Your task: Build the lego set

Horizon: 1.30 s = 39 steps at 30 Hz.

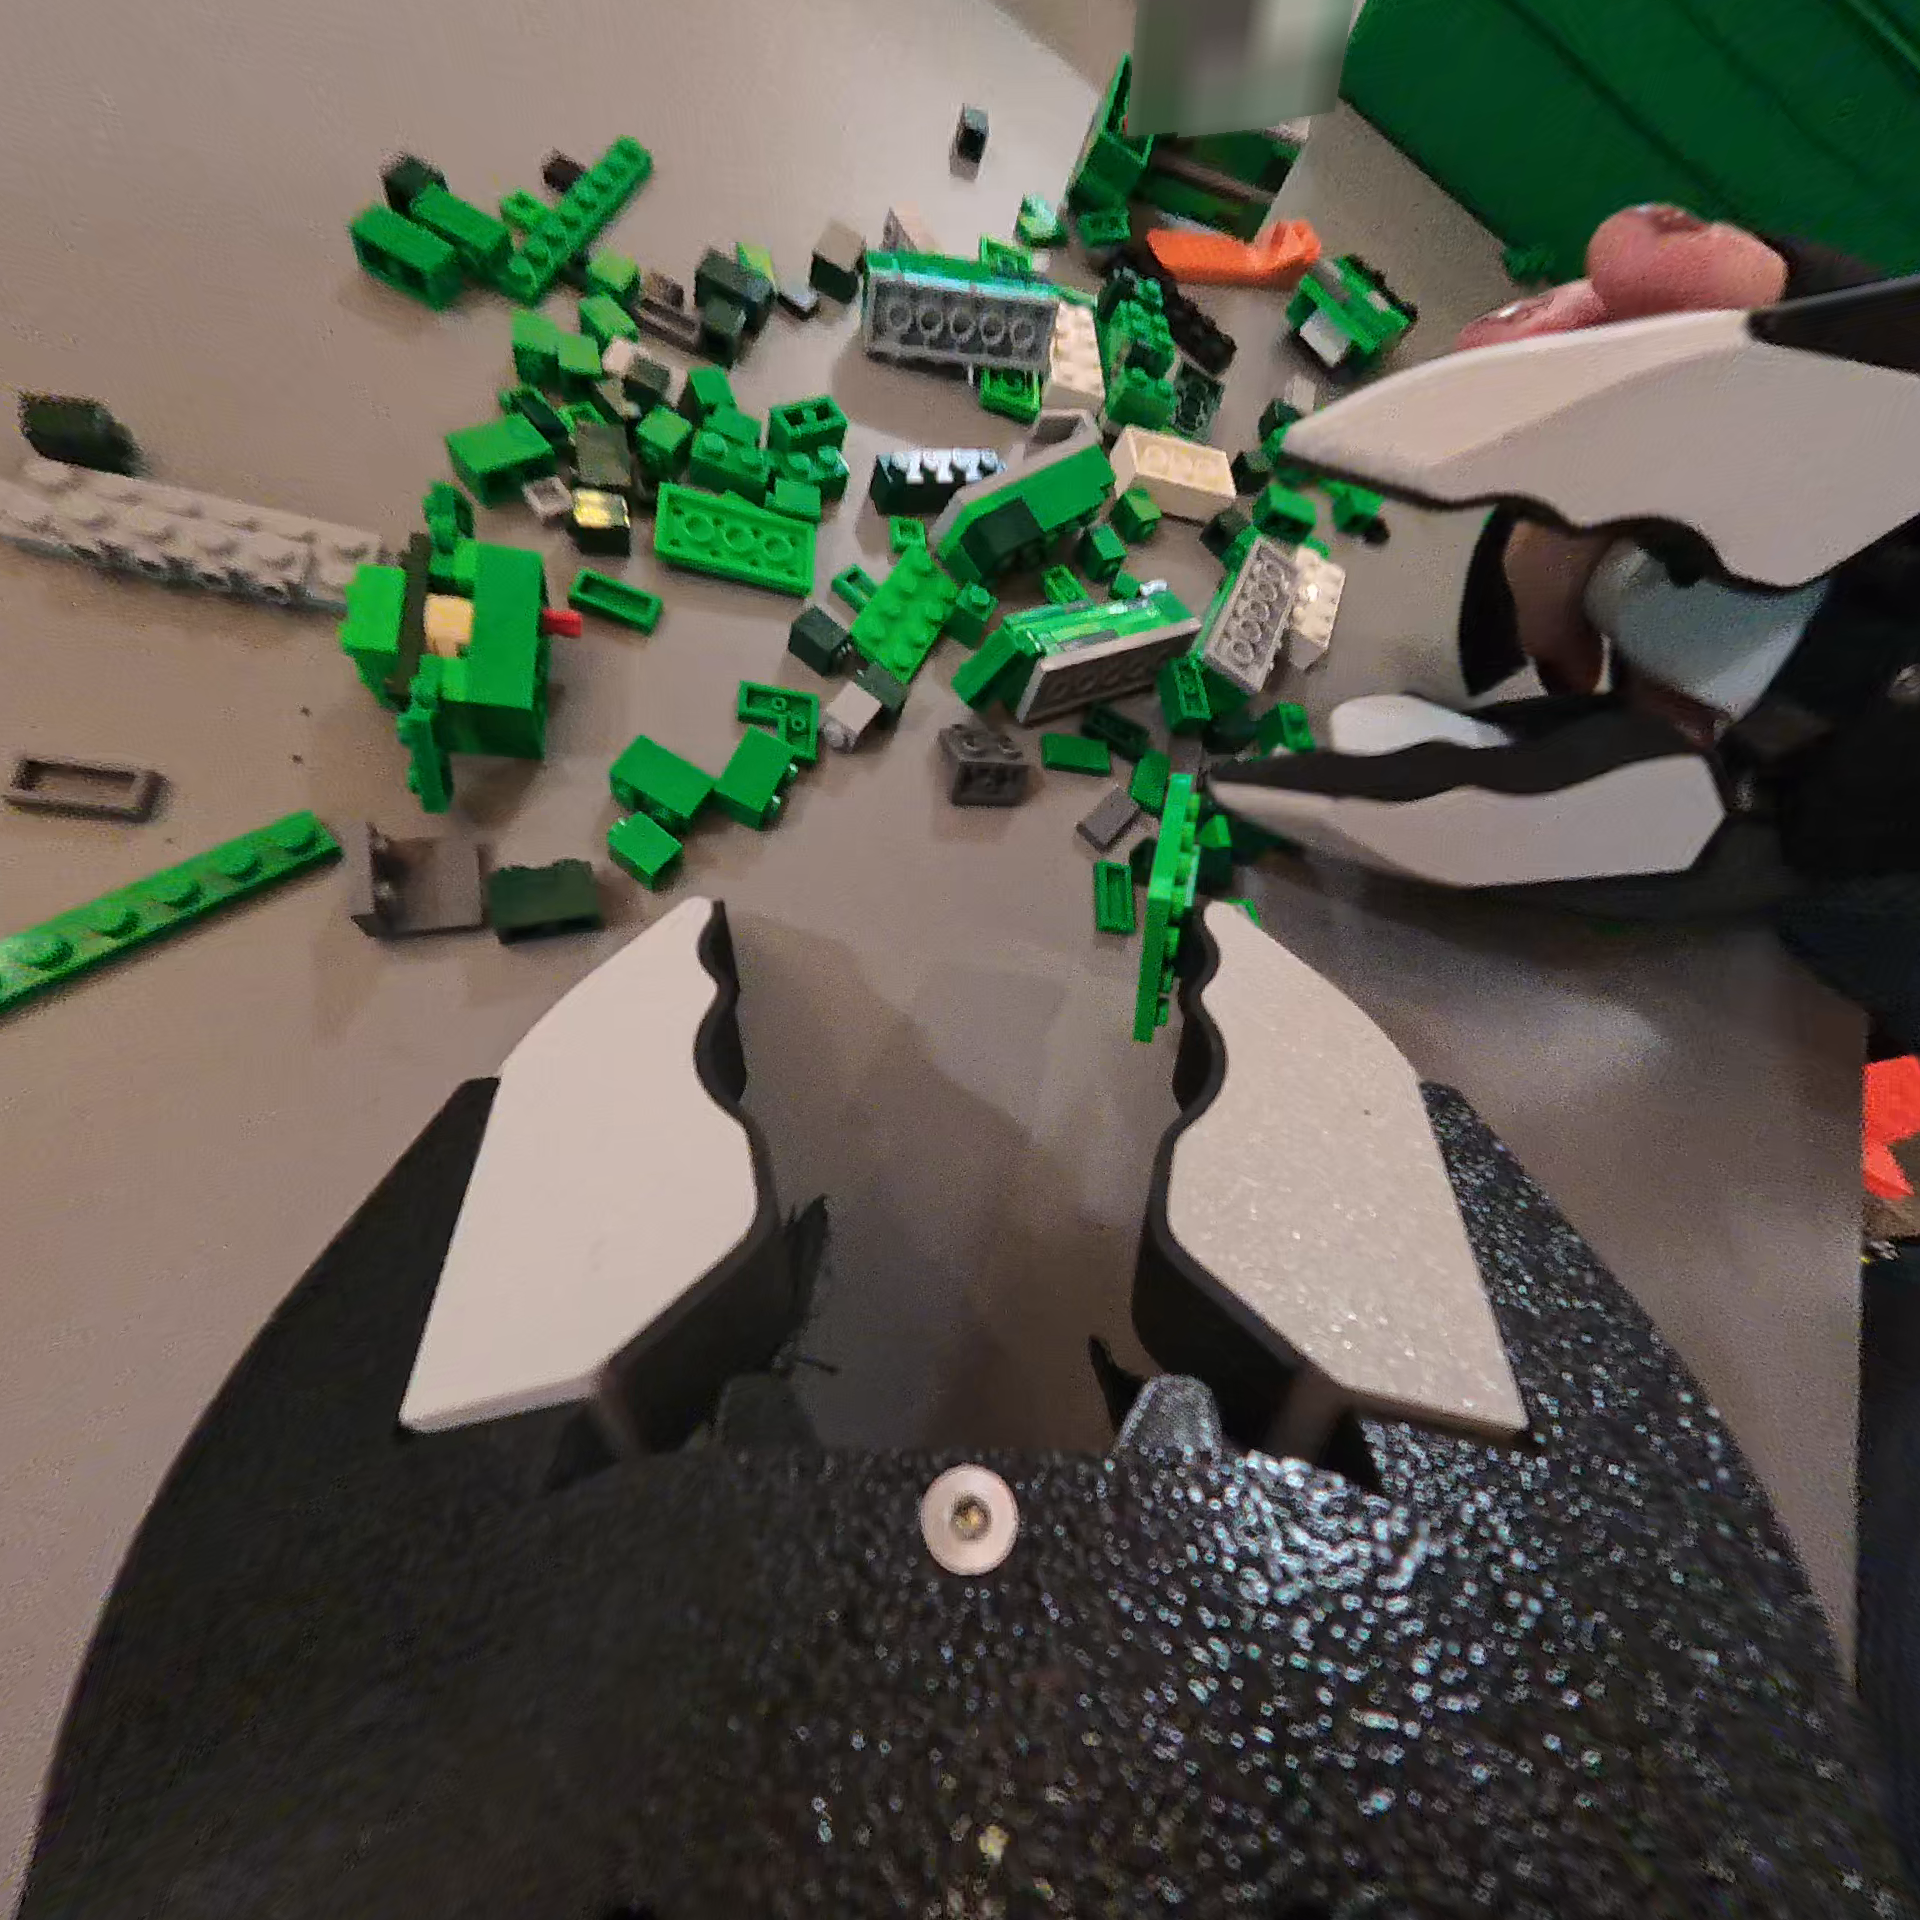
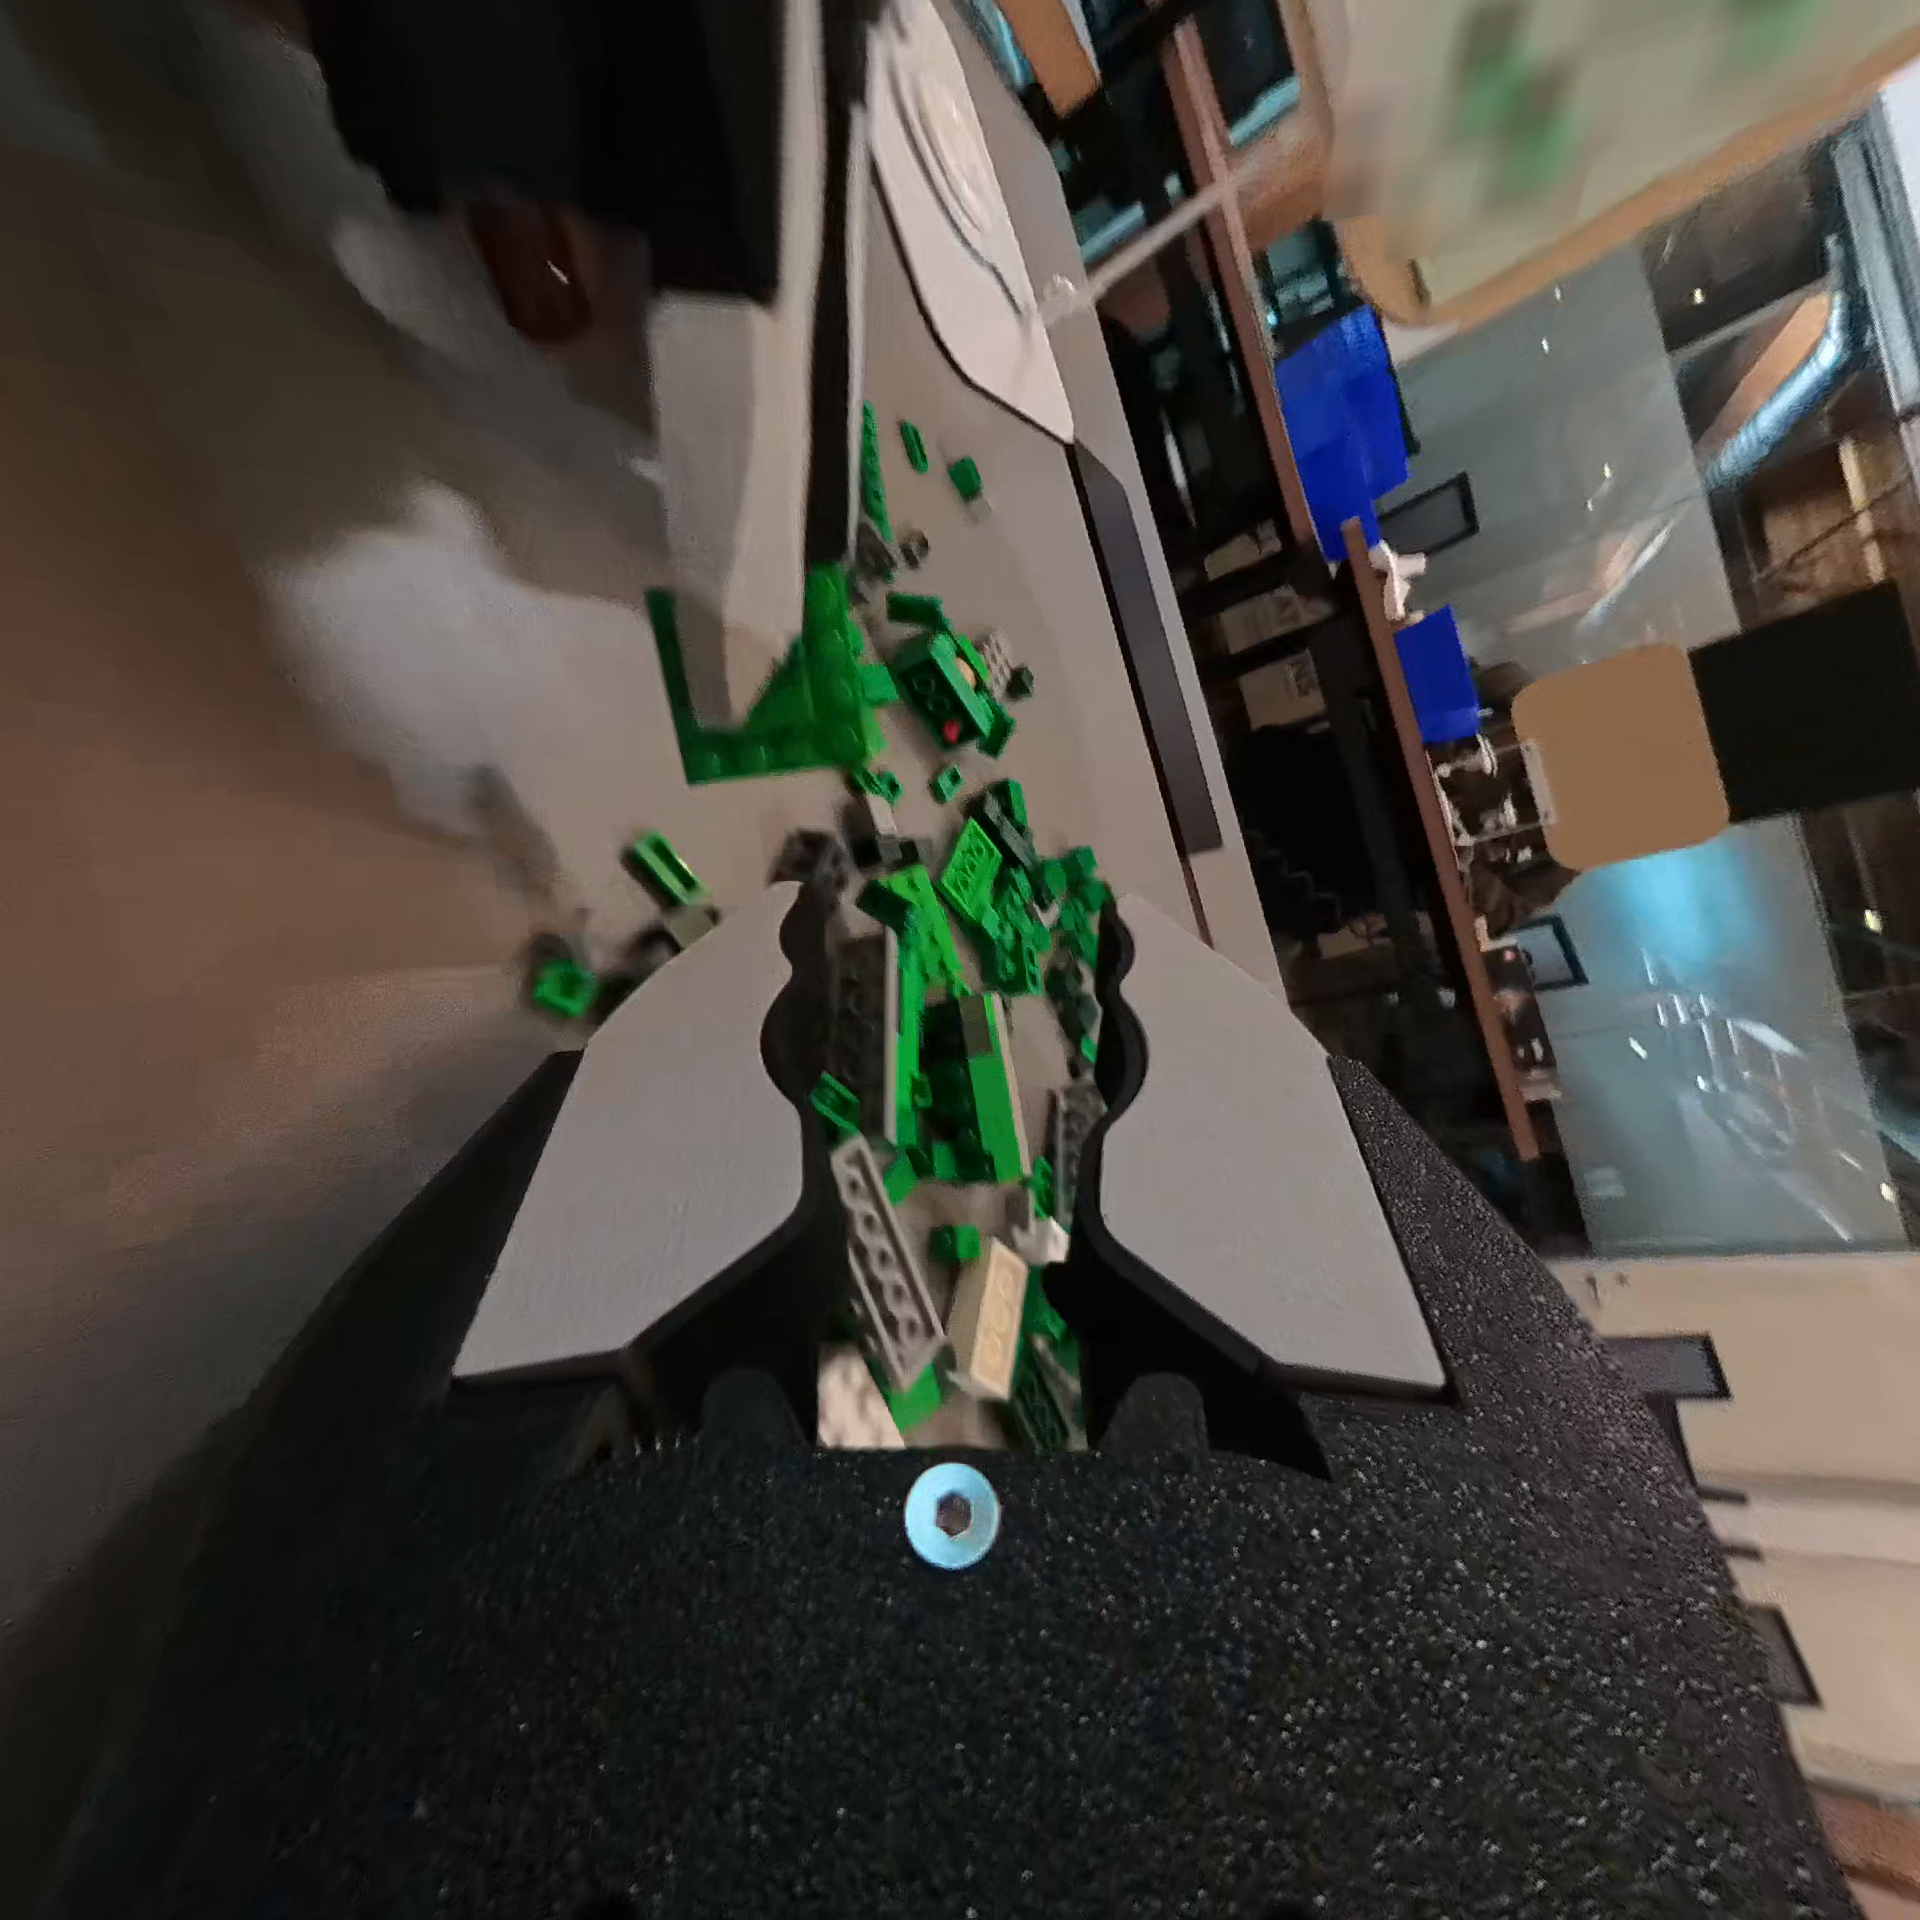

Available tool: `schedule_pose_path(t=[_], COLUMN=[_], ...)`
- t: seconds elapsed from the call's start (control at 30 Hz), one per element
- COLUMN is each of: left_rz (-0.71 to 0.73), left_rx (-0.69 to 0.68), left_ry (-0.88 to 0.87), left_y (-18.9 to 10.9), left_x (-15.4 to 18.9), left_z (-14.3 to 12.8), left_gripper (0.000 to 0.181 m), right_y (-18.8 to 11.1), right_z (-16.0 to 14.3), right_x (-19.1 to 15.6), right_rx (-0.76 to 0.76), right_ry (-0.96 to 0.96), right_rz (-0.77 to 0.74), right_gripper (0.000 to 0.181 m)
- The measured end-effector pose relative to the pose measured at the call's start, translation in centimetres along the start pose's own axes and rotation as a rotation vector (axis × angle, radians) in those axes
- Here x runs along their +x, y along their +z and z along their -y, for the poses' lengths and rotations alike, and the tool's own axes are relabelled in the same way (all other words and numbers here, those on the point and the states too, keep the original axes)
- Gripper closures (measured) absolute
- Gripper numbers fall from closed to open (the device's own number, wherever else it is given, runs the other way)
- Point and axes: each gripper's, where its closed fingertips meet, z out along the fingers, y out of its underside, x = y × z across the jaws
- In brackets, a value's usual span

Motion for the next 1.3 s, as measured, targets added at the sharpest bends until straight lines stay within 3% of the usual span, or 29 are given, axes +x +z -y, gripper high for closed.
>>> schedule_pose_path(t=[0.03, 0.17, 0.3, 0.4, 0.57, 0.8, 0.93, 1.0, 1.1, 1.13, 1.3], left_rz=[0.008, 0.038, 0.011, 0.072, 0.257, 0.198, 0.175, 0.179, 0.195, 0.196, 0.195], left_rx=[0.035, 0.202, 0.163, 0.197, 0.451, 0.606, 0.623, 0.613, 0.6, 0.584, 0.525], left_ry=[0.007, -0.019, -0.009, 0.062, 0.2, 0.191, 0.161, 0.163, 0.21, 0.232, 0.327], left_y=[-0.1, -1.4, -0.9, -0.9, -3.5, -5.5, -5.8, -5.6, -5.2, -4.9, -3.9], left_x=[-0.1, -1.2, -0.9, -0.9, -2.0, -1.5, -1.7, -1.7, -1.4, -1.2, -0.1], left_z=[0.5, 2.5, 1.9, 2.5, 5.4, 6.4, 6.5, 6.4, 6.5, 6.4, 6.0], left_gripper=[0.1, 0.109, 0.125, 0.114, 0.111, 0.156, 0.169, 0.17, 0.173, 0.173, 0.174], right_y=[-0.3, -1.5, -1.9, -2.5, -6.5, -9.7, -10.2, -9.2, -6.5, -5.4, 0.4], right_z=[-0.7, -3.0, -4.9, -6.1, -11.3, -18.7, -18.8, -16.5, -10.1, -8.5, -6.7], right_x=[0.9, 4.0, 4.9, 5.8, 10.6, 11.6, 12.4, 11.4, 8.0, 7.0, 2.0], right_rx=[-0.016, -0.036, -0.055, -0.078, -0.204, -0.344, -0.305, -0.182, 0.094, 0.122, -0.053], right_ry=[0.024, 0.233, 0.378, 0.404, 0.354, 0.419, 0.473, 0.492, 0.536, 0.544, 0.403], right_rz=[-0.023, -0.068, -0.045, -0.062, -0.289, -0.34, -0.389, -0.295, -0.012, 0.084, 0.511], right_gripper=[0.132, 0.136, 0.144, 0.145, 0.153, 0.164, 0.181, 0.181, 0.181, 0.177, 0.154])
